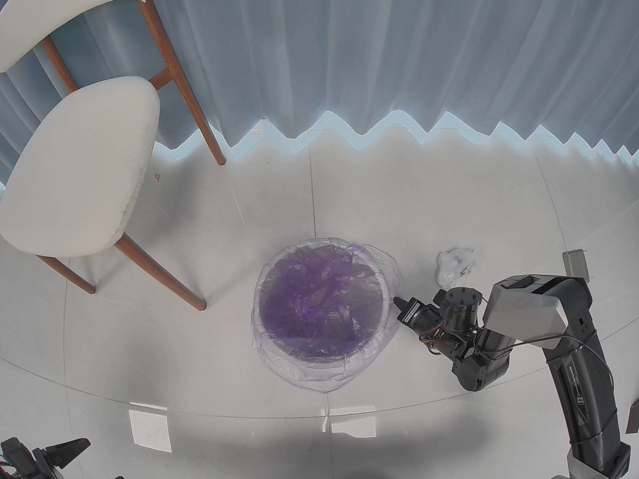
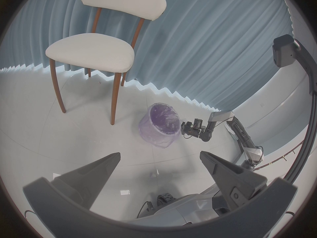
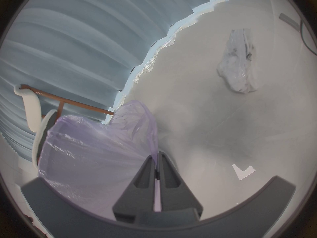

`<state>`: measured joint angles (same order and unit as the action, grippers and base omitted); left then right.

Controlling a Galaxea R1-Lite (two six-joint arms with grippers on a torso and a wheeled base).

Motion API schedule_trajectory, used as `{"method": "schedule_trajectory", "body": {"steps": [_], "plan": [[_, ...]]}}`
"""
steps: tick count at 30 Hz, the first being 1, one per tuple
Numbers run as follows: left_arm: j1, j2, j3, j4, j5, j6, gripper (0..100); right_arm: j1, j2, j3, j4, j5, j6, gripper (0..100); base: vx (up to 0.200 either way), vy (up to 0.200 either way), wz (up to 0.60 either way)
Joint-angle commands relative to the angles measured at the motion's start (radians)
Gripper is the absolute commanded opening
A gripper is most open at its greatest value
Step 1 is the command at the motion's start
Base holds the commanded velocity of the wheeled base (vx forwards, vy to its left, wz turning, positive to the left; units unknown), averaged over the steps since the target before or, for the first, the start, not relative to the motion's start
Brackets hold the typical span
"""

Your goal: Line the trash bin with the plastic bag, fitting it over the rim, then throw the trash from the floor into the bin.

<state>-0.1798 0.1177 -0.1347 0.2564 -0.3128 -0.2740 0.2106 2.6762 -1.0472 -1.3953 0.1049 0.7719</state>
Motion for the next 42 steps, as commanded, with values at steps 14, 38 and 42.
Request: {"method": "schedule_trajectory", "body": {"steps": [14, 38, 42], "plan": [[0.014, -0.009, 0.0, 0.0, 0.0, -0.001, 100, 0.023, -0.035, -0.036, 0.168, -0.125, -0.194, 0, 0.0, 0.0, 0.0], [0.014, -0.009, 0.003, -0.011, 0.0, -0.013, 100, 0.029, -0.121, 0.046, 0.171, -0.212, -0.172, 100, 0.0, 0.0, 0.0], [0.014, -0.009, 0.003, -0.012, -0.012, -0.037, 100, 0.029, -0.214, 0.139, 0.171, -0.212, -0.129, 100, 0.0, 0.0, 0.0]]}}
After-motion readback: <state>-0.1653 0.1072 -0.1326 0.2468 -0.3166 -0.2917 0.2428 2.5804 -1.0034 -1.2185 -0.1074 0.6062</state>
